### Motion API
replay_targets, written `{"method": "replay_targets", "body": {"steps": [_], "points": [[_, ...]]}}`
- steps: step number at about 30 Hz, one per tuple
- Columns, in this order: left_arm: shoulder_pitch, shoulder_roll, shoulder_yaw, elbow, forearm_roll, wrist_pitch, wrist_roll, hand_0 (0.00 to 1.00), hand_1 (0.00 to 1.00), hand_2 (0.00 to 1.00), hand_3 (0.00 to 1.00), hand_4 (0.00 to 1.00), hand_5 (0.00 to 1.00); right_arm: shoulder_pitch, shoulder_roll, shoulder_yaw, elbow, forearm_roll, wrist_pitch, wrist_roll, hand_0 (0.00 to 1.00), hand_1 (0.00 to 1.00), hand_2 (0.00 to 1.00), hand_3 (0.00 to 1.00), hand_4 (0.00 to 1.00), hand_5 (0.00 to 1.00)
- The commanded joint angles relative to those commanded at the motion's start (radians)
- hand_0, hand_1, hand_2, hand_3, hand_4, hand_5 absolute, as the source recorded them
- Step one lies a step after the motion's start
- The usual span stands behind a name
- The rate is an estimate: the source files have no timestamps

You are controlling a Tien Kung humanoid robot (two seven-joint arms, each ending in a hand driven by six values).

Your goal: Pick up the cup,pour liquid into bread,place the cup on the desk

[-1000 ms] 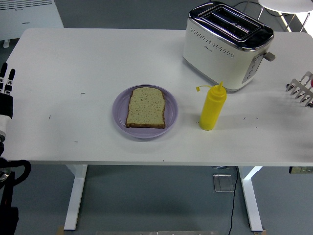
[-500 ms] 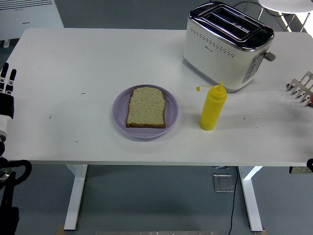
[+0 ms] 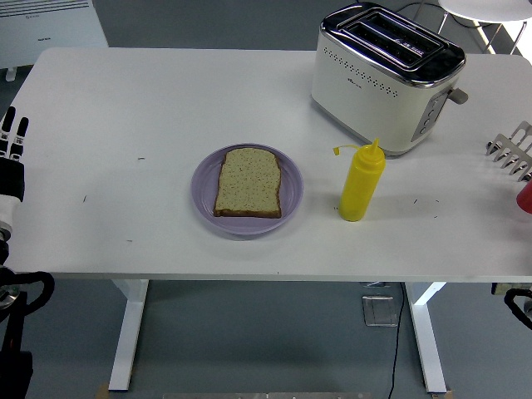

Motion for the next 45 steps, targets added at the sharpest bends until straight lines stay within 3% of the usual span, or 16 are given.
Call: {"method": "replay_targets", "body": {"steps": [17,18,23,24,29,30,35,36,45], "points": [[0.0,-0.001,0.0,0.0,0.0,0.001,-0.001,0.806,0.788,0.837,0.82,0.487,0.998,-0.003,0.022,-0.021,-0.062,0.043,-0.013,0.0,0.413,0.432,0.477,0.542,0.349,0.085],[0.001,-0.001,0.0,0.0,0.0,0.001,-0.001,0.805,0.788,0.837,0.819,0.486,0.998,-0.005,0.023,-0.022,-0.061,0.041,-0.013,0.0,0.5,0.463,0.517,0.575,0.533,0.125],[0.002,-0.002,0.002,0.001,0.0,0.001,-0.001,0.805,0.788,0.837,0.819,0.486,0.998,-0.019,0.032,-0.02,-0.054,0.019,-0.014,0.0,0.5,0.463,0.517,0.575,0.533,0.125],[0.003,-0.002,0.003,0.001,0.0,0.001,-0.001,0.806,0.788,0.836,0.819,0.486,0.998,-0.021,0.033,-0.02,-0.053,0.012,-0.013,0.0,0.657,0.579,0.59,0.702,0.648,0.155],[0.004,-0.002,0.004,0.001,0.0,0.0,-0.001,0.806,0.788,0.836,0.819,0.486,0.998,-0.034,0.036,-0.008,-0.056,-0.065,-0.018,0.0,0.657,0.579,0.59,0.702,0.648,0.155],[0.004,-0.002,0.004,0.001,0.0,0.0,-0.002,0.806,0.788,0.836,0.818,0.486,0.998,-0.035,0.036,-0.007,-0.057,-0.075,-0.018,0.0,0.824,0.72,0.786,0.878,0.752,0.206],[0.005,-0.001,0.006,0.001,0.0,0.0,-0.002,0.806,0.788,0.836,0.818,0.486,0.998,-0.044,0.035,0.004,-0.066,-0.111,-0.003,-0.015,0.824,0.72,0.786,0.878,0.752,0.206],[0.005,-0.001,0.006,0.001,0.0,0.0,-0.002,0.805,0.788,0.836,0.817,0.486,0.998,-0.046,0.036,0.007,-0.066,-0.114,-0.001,-0.02,0.88,0.768,0.862,0.931,0.791,0.242],[0.005,-0.001,0.004,0.0,0.0,0.0,-0.002,0.805,0.788,0.835,0.817,0.486,0.998,-0.051,0.037,0.027,-0.064,-0.12,0.009,-0.029,0.894,0.785,0.895,0.947,0.81,0.244]]}}
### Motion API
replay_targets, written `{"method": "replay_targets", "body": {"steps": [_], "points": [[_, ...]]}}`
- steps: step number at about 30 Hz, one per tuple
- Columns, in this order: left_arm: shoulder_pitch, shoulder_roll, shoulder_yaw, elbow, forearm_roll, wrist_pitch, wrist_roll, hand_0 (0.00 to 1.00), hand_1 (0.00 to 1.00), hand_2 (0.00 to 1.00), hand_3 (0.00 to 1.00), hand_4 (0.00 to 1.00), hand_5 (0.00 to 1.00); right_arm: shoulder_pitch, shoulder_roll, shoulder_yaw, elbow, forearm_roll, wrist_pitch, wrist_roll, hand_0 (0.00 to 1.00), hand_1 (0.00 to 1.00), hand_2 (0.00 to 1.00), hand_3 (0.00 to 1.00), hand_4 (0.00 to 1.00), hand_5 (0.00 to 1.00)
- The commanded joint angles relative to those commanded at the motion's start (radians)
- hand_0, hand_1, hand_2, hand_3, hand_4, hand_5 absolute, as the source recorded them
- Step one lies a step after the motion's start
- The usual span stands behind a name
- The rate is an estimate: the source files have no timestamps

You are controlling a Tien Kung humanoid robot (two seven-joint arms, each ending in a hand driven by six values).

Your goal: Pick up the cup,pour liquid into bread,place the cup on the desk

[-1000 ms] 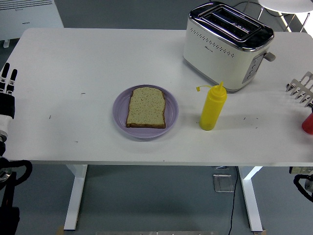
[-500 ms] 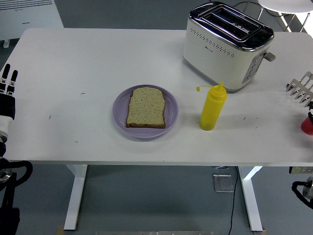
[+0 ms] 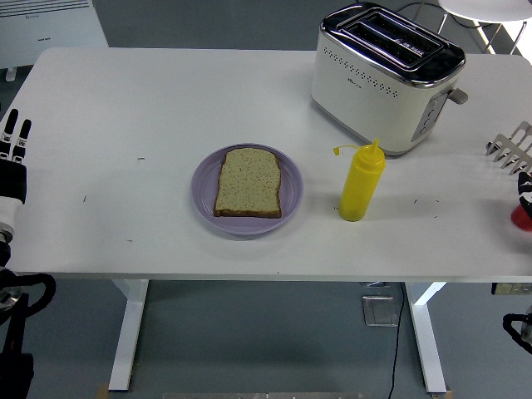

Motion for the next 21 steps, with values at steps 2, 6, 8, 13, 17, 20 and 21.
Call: {"method": "replay_targets", "body": {"steps": [2,6,8,13,17,20,21], "points": [[0.0,0.0,-0.001,0.0,0.0,0.0,0.0,0.805,0.788,0.835,0.817,0.486,0.998,-0.001,0.0,0.008,0.003,0.0,-0.001,0.001,0.894,0.785,0.895,0.947,0.81,0.244],[-0.001,0.0,-0.003,-0.001,0.0,0.0,0.0,0.805,0.787,0.835,0.817,0.486,0.998,-0.005,0.001,0.022,0.009,0.0,0.002,0.004,0.909,0.805,0.924,0.957,0.817,0.249],[-0.001,0.0,-0.004,-0.001,0.0,0.0,-0.001,0.805,0.787,0.835,0.817,0.486,0.998,-0.006,0.0,0.027,0.012,0.001,0.001,0.007,0.909,0.805,0.924,0.957,0.817,0.249],[-0.002,0.001,-0.004,-0.001,0.0,0.0,-0.001,0.805,0.787,0.835,0.817,0.487,0.998,-0.011,-0.002,0.043,0.02,-0.003,0.006,0.002,0.928,0.839,0.943,0.966,0.817,0.242],[-0.003,0.001,-0.004,-0.001,0.0,0.0,-0.001,0.805,0.787,0.835,0.817,0.487,0.998,-0.023,-0.003,0.063,0.029,-0.015,0.01,-0.003,0.942,0.85,0.95,0.973,0.811,0.231],[-0.003,0.002,-0.006,-0.001,0.0,0.0,-0.001,0.805,0.787,0.835,0.817,0.487,0.998,-0.045,-0.005,0.083,0.057,-0.026,0.017,-0.01,0.942,0.85,0.95,0.973,0.811,0.231],[-0.003,0.002,-0.006,-0.001,0.0,0.0,-0.001,0.805,0.787,0.836,0.816,0.487,0.998,-0.054,-0.007,0.091,0.071,-0.028,0.019,-0.011,0.949,0.854,0.953,0.979,0.811,0.231]]}}
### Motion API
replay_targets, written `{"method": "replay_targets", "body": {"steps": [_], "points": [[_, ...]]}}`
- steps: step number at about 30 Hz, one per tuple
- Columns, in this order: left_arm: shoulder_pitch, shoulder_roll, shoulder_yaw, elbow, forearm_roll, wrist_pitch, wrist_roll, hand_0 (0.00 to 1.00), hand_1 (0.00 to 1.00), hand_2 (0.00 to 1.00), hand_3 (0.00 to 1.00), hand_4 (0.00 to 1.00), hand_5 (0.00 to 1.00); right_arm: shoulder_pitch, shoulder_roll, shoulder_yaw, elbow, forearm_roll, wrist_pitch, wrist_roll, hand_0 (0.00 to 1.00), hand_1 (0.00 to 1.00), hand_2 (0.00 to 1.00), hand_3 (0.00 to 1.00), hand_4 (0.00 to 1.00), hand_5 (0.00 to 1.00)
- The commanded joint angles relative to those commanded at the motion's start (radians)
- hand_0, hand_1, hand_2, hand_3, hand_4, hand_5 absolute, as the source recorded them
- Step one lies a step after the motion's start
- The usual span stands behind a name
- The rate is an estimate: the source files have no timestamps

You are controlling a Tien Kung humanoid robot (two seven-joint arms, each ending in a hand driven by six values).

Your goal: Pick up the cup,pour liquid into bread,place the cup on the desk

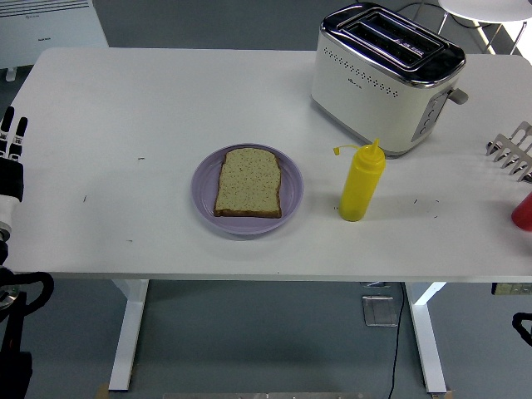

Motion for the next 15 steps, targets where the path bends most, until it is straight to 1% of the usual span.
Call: {"method": "replay_targets", "body": {"steps": [1,6,9,15], "points": [[0.0,0.0,0.0,0.0,0.0,0.0,0.0,0.805,0.787,0.836,0.816,0.487,0.998,-0.004,-0.001,0.003,0.006,-0.001,0.001,-0.001,0.949,0.854,0.953,0.979,0.811,0.231],[-0.001,0.001,0.0,-0.001,0.001,-0.001,0.0,0.806,0.788,0.837,0.816,0.487,0.998,-0.049,-0.01,0.041,0.094,-0.021,0.002,-0.006,0.945,0.855,0.953,0.98,0.808,0.225],[-0.001,0.001,0.0,-0.001,0.001,-0.002,0.0,0.806,0.788,0.837,0.816,0.487,0.998,-0.062,-0.013,0.065,0.136,-0.02,0.0,-0.007,0.945,0.855,0.953,0.98,0.808,0.225],[-0.003,0.001,0.003,-0.001,0.002,-0.002,0.0,0.806,0.789,0.837,0.817,0.487,0.998,-0.077,-0.019,0.09,0.196,-0.028,-0.002,-0.009,0.945,0.855,0.954,0.98,0.813,0.22]]}}
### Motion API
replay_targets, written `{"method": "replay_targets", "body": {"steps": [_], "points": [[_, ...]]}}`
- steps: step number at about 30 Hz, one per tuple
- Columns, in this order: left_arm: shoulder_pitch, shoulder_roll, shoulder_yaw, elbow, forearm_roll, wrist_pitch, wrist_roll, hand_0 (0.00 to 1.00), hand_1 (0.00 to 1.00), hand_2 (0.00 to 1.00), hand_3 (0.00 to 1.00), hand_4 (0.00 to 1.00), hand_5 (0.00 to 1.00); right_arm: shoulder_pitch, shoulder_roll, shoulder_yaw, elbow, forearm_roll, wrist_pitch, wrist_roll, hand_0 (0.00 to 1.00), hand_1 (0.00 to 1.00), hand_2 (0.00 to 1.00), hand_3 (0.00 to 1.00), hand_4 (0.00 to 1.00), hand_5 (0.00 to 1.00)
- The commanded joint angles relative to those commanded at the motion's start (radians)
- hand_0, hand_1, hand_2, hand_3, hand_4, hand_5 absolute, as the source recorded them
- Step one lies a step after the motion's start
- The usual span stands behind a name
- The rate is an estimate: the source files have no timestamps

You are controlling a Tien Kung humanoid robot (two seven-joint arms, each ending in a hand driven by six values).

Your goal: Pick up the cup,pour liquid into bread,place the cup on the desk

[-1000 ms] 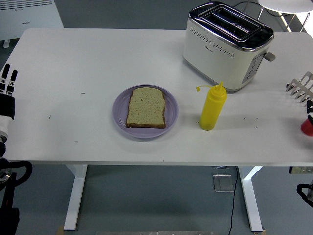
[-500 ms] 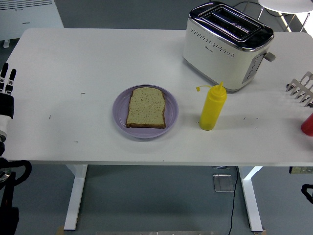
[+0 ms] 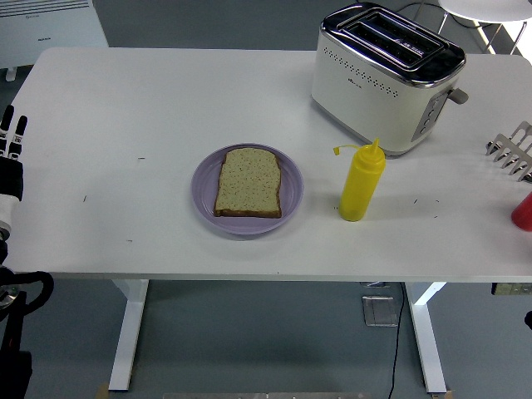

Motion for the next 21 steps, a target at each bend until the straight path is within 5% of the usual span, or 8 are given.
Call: {"method": "replay_targets", "body": {"steps": [11,21], "points": [[-0.001,0.001,-0.002,0.0,0.001,0.0,0.0,0.807,0.79,0.838,0.817,0.488,0.998,-0.019,-0.004,0.029,0.126,-0.026,-0.023,-0.002,0.955,0.853,0.954,0.984,0.809,0.2],[-0.001,0.001,-0.001,0.0,0.001,0.0,0.0,0.807,0.79,0.838,0.817,0.488,0.998,0.004,-0.015,0.07,0.171,-0.076,-0.106,0.003,0.955,0.852,0.953,0.981,0.806,0.205]]}}
